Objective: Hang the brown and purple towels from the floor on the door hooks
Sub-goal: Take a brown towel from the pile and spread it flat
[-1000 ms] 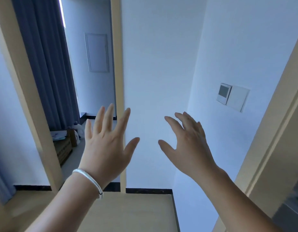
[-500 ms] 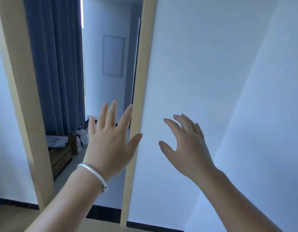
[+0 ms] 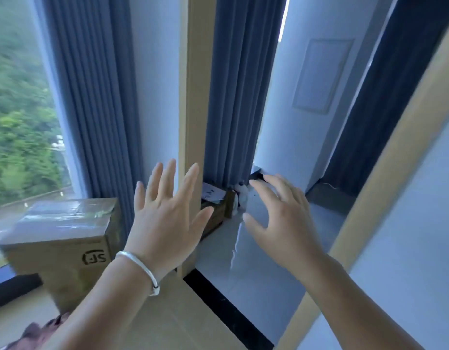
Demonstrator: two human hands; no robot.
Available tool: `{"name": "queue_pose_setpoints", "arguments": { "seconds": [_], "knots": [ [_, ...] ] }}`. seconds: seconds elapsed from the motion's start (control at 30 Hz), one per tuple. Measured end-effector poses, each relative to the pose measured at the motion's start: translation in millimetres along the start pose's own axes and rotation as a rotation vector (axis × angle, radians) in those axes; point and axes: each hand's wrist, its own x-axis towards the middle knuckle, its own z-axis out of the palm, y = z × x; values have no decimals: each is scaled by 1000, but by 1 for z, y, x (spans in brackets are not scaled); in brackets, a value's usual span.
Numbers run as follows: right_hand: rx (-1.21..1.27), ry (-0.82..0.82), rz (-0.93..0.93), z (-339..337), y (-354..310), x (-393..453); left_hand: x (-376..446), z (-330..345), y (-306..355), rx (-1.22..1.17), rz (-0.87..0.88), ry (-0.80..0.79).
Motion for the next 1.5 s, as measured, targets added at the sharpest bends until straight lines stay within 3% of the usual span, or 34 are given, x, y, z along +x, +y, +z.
{"name": "queue_pose_setpoints", "arguments": {
  "seconds": [0.2, 0.47, 0.77, 1.1, 1.3, 1.5],
  "knots": [
    [203, -95, -245, 95, -9, 95, 37, 6, -60, 158, -273, 73],
    [441, -262, -604, 188, -86, 164, 27, -14, -121, 407, -655, 101],
    [502, -408, -779, 280, -194, 180, 0, -22, -225, 488, -856, 94],
    [380, -584, -803, 433, -323, 199, -32, 1, -437, 370, -1003, 22],
    [377, -737, -804, 557, -373, 161, -85, 68, -547, 274, -1117, -74],
    [348, -981, -834, 728, -370, 71, -168, 215, -630, 170, -1205, -248]
  ]
}}
